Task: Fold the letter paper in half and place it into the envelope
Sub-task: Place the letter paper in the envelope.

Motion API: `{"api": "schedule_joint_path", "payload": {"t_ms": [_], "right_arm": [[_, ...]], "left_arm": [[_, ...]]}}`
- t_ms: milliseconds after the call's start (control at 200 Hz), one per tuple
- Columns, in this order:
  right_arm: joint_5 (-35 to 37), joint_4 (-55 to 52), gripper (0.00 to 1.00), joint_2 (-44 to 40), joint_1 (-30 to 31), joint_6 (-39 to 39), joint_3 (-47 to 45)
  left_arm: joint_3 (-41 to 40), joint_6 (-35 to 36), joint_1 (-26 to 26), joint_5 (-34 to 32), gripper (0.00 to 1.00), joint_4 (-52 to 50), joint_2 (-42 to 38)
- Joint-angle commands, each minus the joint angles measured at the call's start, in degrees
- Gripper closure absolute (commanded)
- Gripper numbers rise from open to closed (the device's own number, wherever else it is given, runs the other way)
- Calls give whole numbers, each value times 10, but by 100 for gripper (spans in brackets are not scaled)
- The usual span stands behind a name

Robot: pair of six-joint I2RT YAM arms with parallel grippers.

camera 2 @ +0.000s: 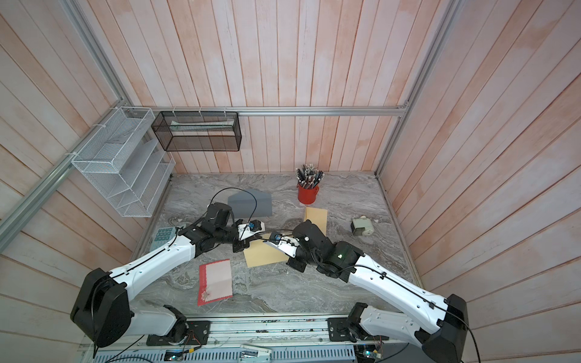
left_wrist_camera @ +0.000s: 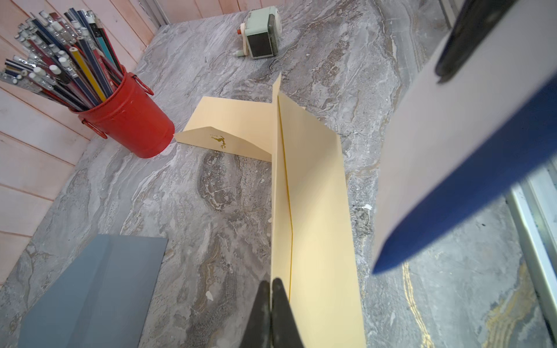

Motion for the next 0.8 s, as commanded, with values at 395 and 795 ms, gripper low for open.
{"api": "schedule_joint_path", "payload": {"t_ms": [395,795], "right_arm": [[-1,98,100,14,9,-259,-10],[-8,89,100,10,9,-252,-24]], "left_arm": [[15,65,-1,88,100,-63,-8],[10,93,-1,121,100,-82,-20]]}}
